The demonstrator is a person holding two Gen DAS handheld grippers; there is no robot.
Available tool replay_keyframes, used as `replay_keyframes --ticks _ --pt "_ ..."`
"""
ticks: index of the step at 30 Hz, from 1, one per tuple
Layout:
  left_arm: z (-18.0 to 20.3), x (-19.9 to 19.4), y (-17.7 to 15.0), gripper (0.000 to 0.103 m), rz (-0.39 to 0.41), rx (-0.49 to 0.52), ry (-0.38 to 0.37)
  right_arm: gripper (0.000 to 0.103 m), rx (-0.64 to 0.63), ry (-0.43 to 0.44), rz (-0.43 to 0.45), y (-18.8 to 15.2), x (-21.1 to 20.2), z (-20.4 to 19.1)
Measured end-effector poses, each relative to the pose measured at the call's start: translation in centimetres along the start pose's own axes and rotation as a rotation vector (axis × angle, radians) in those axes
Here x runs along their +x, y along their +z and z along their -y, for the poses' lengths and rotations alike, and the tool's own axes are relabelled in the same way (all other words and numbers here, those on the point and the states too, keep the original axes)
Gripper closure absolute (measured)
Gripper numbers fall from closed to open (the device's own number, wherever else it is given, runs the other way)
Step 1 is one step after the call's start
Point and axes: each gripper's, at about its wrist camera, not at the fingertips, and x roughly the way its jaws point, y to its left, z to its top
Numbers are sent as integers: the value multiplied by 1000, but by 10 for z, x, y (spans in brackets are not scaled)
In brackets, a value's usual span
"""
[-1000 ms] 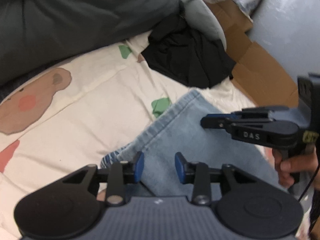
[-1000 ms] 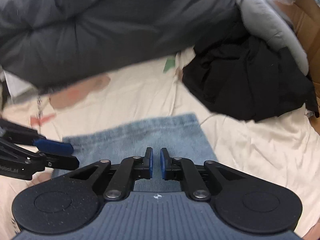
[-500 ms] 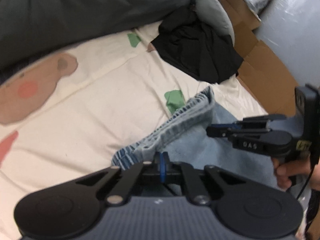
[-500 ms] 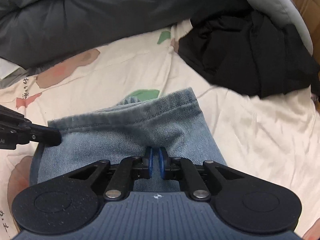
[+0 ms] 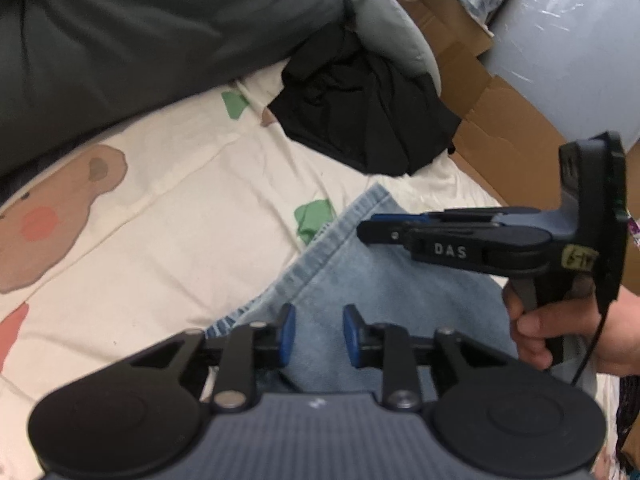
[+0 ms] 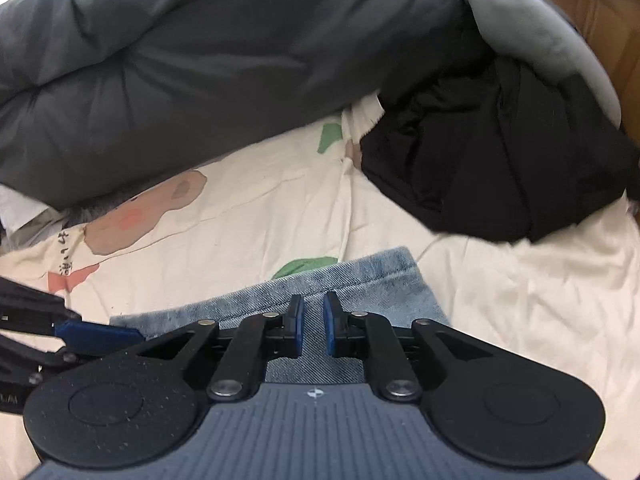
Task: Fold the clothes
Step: 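Open the right gripper and lift it off the folded denim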
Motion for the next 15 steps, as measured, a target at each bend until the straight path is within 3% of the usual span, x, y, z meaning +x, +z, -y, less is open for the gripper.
replay_keyframes --ticks 4,5,9,15 --pt "-9 8 -4 90 -14 -11 8 87 -44 -24 -13 -3 9 -6" --pt "-14 10 -6 100 -17 -32 8 87 -53 -30 -17 -3 10 -7" --pt "-39 18 -11 100 -18 -149 -61 87 -34 -11 -17 -3 14 -1" --pt "-27 12 0 100 -39 -112 -28 86 15 17 -8 3 6 4"
